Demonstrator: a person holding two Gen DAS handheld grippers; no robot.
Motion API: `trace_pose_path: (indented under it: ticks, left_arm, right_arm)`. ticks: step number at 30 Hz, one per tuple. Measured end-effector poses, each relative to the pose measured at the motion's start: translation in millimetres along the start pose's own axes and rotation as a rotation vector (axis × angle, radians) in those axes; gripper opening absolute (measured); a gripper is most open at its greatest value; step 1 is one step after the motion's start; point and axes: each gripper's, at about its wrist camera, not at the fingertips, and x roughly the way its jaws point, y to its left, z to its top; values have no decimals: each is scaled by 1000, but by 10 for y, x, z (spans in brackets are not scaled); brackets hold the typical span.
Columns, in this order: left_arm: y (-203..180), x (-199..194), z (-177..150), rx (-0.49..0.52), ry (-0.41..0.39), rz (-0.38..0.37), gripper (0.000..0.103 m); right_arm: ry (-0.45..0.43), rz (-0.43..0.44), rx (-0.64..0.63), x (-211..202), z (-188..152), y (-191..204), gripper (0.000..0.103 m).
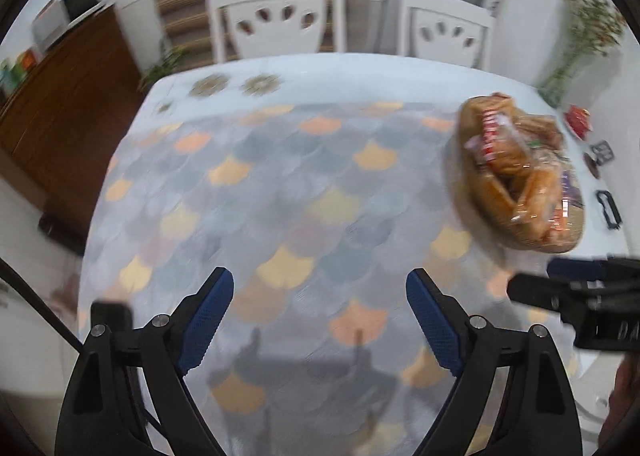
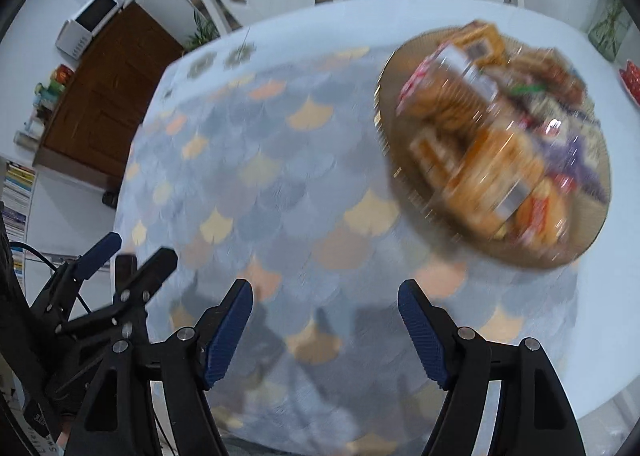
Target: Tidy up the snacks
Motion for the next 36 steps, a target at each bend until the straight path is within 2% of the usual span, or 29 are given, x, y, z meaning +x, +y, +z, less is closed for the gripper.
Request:
trace_pose_path:
  ticks: [5,8,9,19,25,36]
  left_arm:
    - [186,5,-176,-15,13,83,87]
    - [263,7,-275,-18,38,58,87]
    - [283,3,-301,-21,41,72,87]
    - [510,-5,-546,-14,37,79,87]
    - [608,19,-569,-13,52,92,87]
    - [680,64,-555,-41,59,32,87]
  right_arm:
    - [46,-59,15,254,-228,256,73]
    - [67,-94,-4,369,-348,416,73]
    - [67,-97,-7,389,-374,454,73]
    - [5,-151,3,432,-540,668,73]
    - [-14,-167,-12,418,-594,801,73]
    - [-24,-201,-43,432,-628,899,73]
